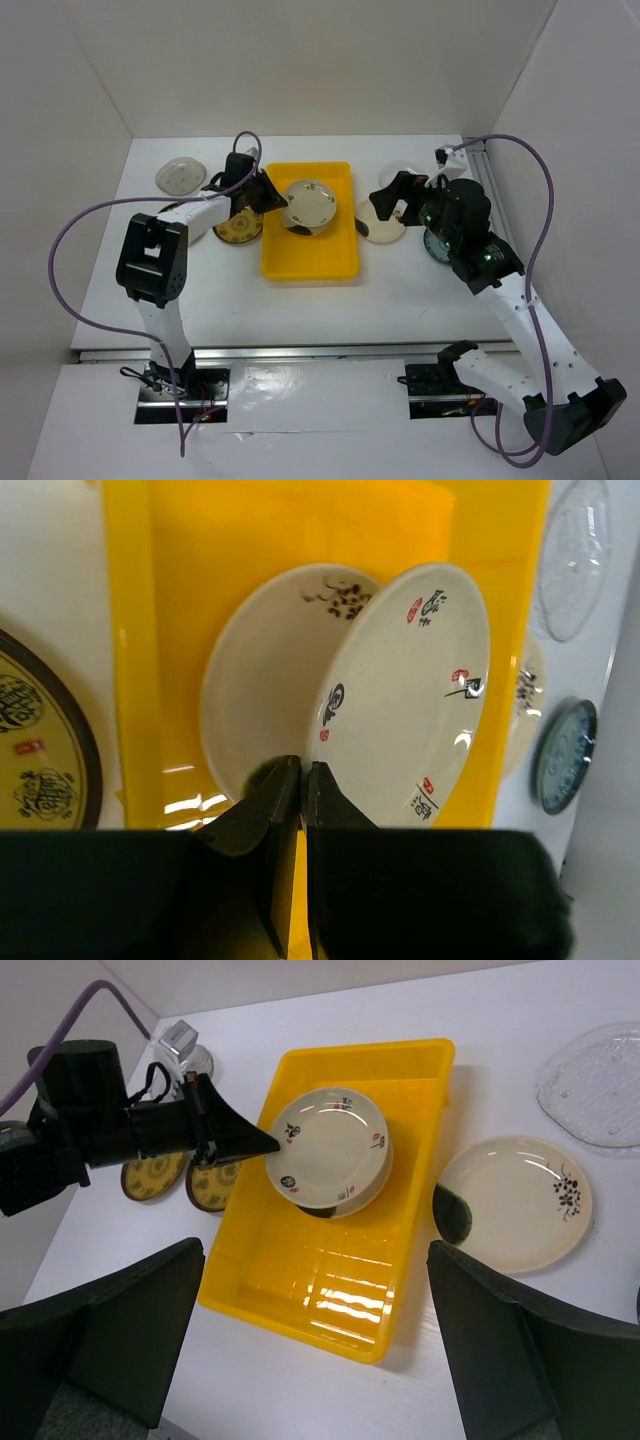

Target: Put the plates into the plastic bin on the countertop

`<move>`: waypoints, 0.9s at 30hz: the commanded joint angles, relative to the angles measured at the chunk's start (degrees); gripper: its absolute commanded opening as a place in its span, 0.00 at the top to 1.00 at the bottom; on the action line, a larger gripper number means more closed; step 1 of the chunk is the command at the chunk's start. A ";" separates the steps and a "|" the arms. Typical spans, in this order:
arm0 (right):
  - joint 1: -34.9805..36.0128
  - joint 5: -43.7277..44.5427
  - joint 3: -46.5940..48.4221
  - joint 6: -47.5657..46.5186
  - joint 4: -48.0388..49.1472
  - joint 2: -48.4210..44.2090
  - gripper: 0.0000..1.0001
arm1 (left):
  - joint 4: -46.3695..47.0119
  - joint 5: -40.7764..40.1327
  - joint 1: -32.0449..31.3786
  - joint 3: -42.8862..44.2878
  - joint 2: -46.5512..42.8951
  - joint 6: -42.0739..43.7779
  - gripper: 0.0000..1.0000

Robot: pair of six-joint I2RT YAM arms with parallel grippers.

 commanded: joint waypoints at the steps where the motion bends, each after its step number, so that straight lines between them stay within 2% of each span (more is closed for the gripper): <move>1: -0.31 0.23 -0.29 -0.28 -0.85 -1.13 0.00 | -0.57 -2.39 0.31 3.48 2.07 1.29 1.00; 9: -0.31 -0.92 -0.81 0.24 -0.33 -0.60 0.00 | -4.09 -4.59 0.31 6.82 5.15 2.52 1.00; 10: -0.31 -0.92 -0.81 0.24 -0.33 -0.60 0.00 | -4.09 -4.59 0.31 6.21 5.15 2.52 0.89; 12: -0.31 -0.92 -1.34 0.24 -0.33 0.01 0.00 | -3.48 -4.59 0.31 5.59 3.49 2.52 0.76; 14: -0.31 -1.44 -1.34 0.24 0.20 0.62 0.00 | -3.47 -4.59 -0.31 4.98 1.82 2.52 0.58; 16: -0.31 -1.44 -2.65 0.24 0.72 0.63 0.00 | -3.47 -3.89 -1.01 4.27 -1.68 2.52 0.50; 17: -0.31 -1.44 -2.66 0.24 0.73 1.24 0.00 | -3.47 -5.28 -2.49 4.27 -2.75 2.52 0.42; 18: -0.31 -0.92 -3.27 0.24 0.73 1.24 0.00 | -4.69 -5.82 -2.50 4.80 -3.63 2.52 0.19; 20: -0.31 -0.92 -3.80 0.77 1.42 1.77 0.00 | -5.57 -5.30 -2.50 4.80 -5.21 2.52 0.17; 21: -0.83 -0.92 -4.50 0.77 1.43 1.77 0.00 | -6.36 -5.30 -3.03 4.80 -7.39 2.52 0.13; 22: -0.83 0.13 -5.46 0.77 1.95 1.77 0.00 | -6.89 -5.82 -3.64 4.80 -9.07 3.13 0.00; 24: -0.83 3.46 -6.61 1.30 1.96 4.13 0.00 | -7.59 -8.10 -5.65 4.27 -13.20 4.70 0.00; 27: -3.64 4.01 -9.86 2.52 4.24 9.82 0.00 | -9.79 -9.51 -7.42 2.96 -21.46 6.29 0.00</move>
